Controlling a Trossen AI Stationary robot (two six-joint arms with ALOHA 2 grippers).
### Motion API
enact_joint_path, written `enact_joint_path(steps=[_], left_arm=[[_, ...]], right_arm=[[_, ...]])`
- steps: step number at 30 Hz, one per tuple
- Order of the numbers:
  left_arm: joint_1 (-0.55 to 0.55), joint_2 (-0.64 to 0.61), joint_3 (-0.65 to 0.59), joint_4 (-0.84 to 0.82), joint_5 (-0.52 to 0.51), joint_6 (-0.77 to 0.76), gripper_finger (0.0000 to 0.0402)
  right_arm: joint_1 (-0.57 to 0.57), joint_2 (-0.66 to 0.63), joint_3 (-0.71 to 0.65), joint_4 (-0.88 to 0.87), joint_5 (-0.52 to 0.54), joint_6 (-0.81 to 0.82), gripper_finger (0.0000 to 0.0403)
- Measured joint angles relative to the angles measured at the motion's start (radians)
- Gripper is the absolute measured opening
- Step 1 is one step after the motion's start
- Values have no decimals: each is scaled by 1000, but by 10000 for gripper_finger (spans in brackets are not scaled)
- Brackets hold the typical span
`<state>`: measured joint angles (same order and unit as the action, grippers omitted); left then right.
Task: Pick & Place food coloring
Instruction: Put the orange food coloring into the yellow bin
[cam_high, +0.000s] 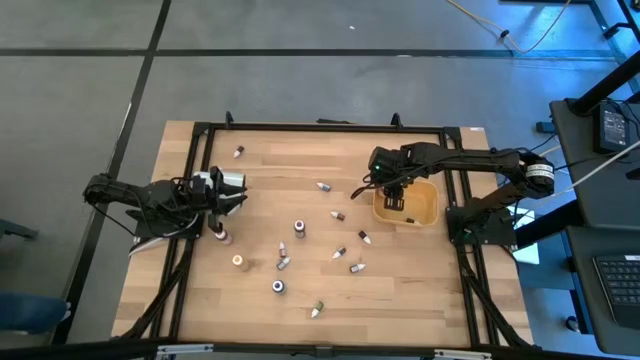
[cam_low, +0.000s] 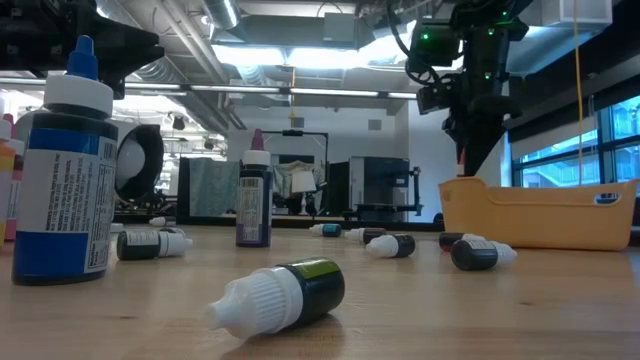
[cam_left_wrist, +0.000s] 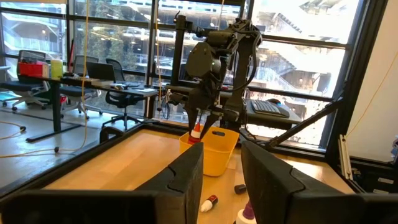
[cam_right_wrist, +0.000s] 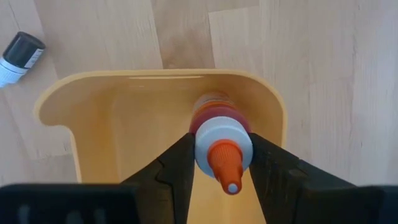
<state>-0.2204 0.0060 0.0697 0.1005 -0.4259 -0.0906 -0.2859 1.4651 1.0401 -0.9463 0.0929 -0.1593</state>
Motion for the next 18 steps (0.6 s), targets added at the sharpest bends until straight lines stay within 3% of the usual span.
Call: enact_joint_path(steps=[18], left_arm=[[0, 0, 0, 0, 0, 0, 102]], right_arm=[[0, 0, 0, 8, 0, 20, 146]])
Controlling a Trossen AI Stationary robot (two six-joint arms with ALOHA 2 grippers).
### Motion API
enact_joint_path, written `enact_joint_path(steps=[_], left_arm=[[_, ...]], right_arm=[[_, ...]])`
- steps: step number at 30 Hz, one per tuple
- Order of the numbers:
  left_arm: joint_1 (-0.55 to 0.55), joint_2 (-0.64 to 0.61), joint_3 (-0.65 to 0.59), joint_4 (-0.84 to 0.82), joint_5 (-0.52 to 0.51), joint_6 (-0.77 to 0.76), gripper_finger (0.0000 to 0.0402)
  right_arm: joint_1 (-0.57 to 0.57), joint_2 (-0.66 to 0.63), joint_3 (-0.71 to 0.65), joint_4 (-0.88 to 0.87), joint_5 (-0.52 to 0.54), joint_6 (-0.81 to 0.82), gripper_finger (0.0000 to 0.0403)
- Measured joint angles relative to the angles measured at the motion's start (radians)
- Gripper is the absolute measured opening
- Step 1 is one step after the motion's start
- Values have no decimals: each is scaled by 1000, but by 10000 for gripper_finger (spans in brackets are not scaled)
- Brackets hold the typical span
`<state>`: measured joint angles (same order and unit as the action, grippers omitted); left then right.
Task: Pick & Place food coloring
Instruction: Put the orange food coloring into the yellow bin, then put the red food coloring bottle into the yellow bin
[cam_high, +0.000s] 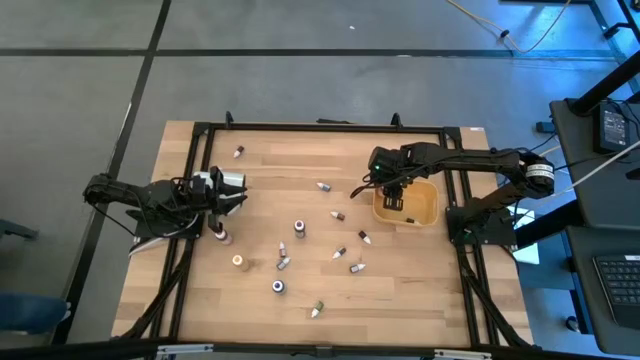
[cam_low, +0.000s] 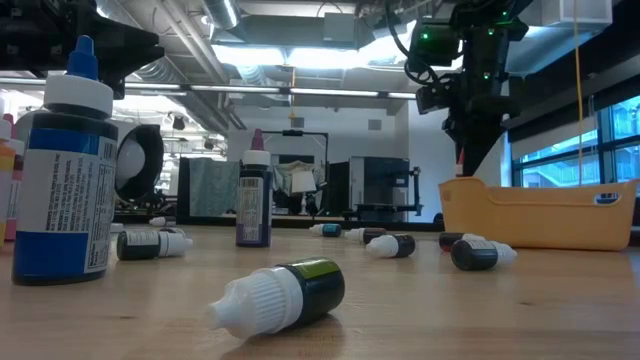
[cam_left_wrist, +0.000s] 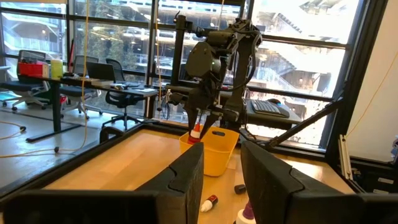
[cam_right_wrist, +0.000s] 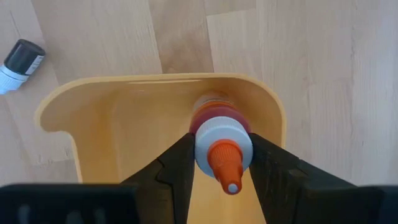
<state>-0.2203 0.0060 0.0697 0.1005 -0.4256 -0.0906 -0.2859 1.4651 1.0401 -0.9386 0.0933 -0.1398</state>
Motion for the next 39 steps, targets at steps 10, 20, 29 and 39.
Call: enact_joint_path(steps=[10, 20, 29, 39], left_arm=[[0, 0, 0, 0, 0, 0, 103], [0, 0, 0, 0, 0, 0, 106], [0, 0, 0, 0, 0, 0, 104], [0, 0, 0, 0, 0, 0, 104]], right_arm=[[0, 0, 0, 0, 0, 0, 146], [0, 0, 0, 0, 0, 9, 194], [0, 0, 0, 10, 3, 28, 247], [10, -17, 143, -35, 17, 85, 250]])
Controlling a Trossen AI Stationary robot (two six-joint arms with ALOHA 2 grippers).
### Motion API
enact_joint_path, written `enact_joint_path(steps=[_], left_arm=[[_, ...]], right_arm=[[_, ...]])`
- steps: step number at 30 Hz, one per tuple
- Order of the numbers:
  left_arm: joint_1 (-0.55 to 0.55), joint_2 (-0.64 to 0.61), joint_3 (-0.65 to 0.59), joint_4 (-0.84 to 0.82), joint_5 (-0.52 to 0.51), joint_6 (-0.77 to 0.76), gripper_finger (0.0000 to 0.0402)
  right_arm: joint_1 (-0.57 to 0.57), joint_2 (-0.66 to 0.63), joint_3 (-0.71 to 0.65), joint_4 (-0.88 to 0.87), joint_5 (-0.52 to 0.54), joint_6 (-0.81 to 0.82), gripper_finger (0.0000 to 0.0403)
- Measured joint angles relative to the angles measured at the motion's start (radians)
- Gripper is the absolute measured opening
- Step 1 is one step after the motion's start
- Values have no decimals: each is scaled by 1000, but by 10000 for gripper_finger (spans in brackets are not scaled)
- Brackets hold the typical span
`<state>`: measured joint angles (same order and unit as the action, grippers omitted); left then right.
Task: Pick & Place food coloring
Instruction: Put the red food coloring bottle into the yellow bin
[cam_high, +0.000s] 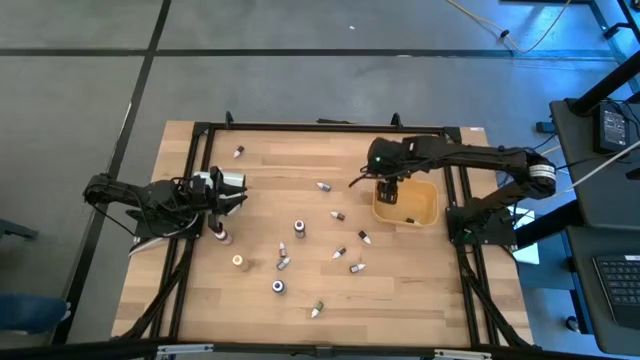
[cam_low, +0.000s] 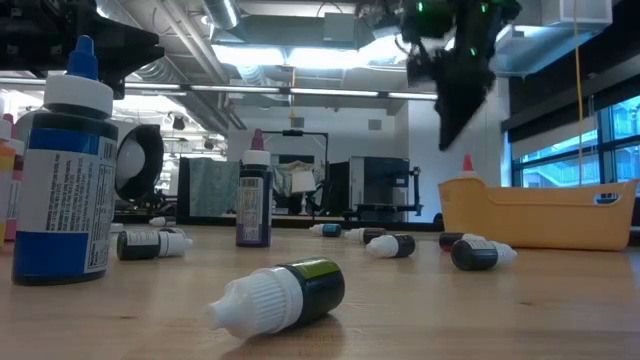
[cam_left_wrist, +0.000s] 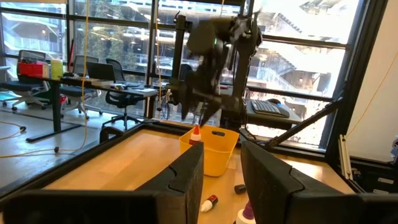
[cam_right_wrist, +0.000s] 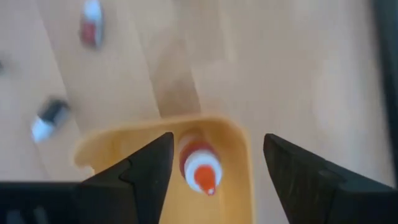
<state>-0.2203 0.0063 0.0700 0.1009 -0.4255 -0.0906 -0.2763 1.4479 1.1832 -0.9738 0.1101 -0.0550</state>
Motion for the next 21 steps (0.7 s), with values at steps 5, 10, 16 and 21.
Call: enact_joint_path(steps=[5, 10, 16, 21], left_arm=[[0, 0, 0, 0, 0, 0, 106], [0, 0, 0, 0, 0, 0, 103], [0, 0, 0, 0, 0, 0, 102], [0, 0, 0, 0, 0, 0, 105]], right_arm=[[43, -11, 82, 71, -33, 111, 250], [138, -11, 54, 177, -205, 64, 250], [326, 5, 33, 201, -78, 46, 241], [462, 78, 32, 200, 32, 126, 223]])
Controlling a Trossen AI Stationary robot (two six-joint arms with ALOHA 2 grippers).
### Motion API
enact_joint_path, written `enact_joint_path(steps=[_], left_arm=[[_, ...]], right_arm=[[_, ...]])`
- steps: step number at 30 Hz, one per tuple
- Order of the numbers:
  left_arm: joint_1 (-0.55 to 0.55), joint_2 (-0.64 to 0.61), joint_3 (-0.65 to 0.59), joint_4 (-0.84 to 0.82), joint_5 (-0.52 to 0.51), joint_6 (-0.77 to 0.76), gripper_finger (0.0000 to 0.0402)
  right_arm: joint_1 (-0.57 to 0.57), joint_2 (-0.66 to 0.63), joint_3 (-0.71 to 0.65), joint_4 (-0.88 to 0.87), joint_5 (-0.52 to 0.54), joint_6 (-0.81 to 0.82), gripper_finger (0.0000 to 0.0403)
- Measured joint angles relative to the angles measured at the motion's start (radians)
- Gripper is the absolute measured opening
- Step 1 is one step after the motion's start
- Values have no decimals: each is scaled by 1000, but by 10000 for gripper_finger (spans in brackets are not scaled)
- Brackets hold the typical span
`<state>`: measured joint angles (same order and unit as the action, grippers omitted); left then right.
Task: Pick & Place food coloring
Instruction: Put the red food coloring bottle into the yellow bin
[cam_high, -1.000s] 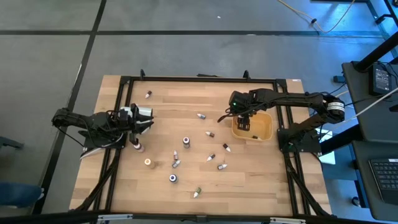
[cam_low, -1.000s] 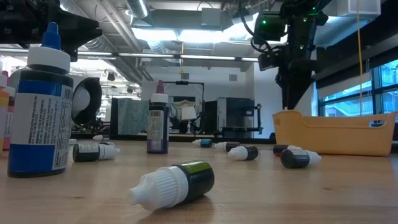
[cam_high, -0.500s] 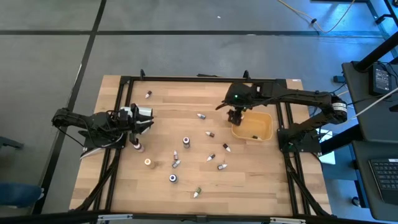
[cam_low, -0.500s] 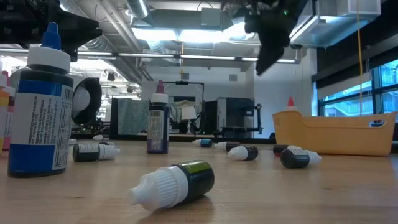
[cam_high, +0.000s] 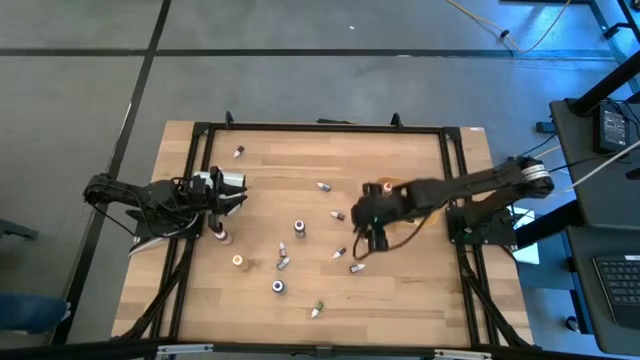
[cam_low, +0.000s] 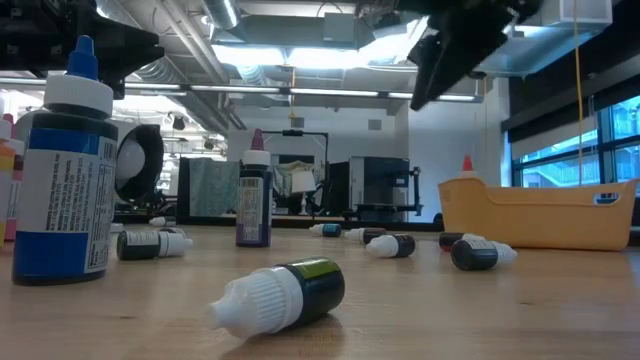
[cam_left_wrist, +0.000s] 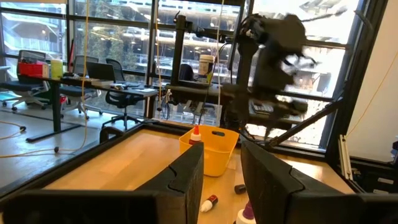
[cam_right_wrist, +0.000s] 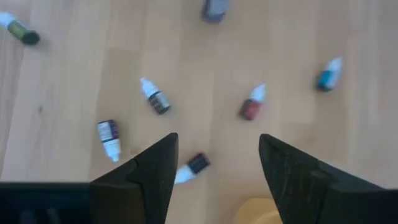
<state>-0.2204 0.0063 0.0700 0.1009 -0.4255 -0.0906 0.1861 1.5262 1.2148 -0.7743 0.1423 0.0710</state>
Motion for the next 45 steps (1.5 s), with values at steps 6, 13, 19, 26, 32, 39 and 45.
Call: enact_joint_path(steps=[6, 13, 19, 26, 32, 39, 45], left_arm=[[0, 0, 0, 0, -2, 0, 106], [0, 0, 0, 0, -2, 0, 103], [0, 0, 0, 0, -1, 0, 102], [0, 0, 0, 0, 0, 0, 106], [0, 0, 0, 0, 1, 0, 104], [0, 0, 0, 0, 1, 0, 103], [0, 0, 0, 0, 1, 0, 104]], right_arm=[[55, 147, 0, -9, 58, 230, 207], [69, 290, 0, -30, 59, 379, 190], [44, 356, 0, -28, 75, 503, 170], [18, 406, 0, -32, 17, 498, 148], [12, 408, 2, -27, -8, 467, 109], [12, 407, 17, -48, -5, 394, 61], [12, 353, 17, -40, -5, 349, 68]])
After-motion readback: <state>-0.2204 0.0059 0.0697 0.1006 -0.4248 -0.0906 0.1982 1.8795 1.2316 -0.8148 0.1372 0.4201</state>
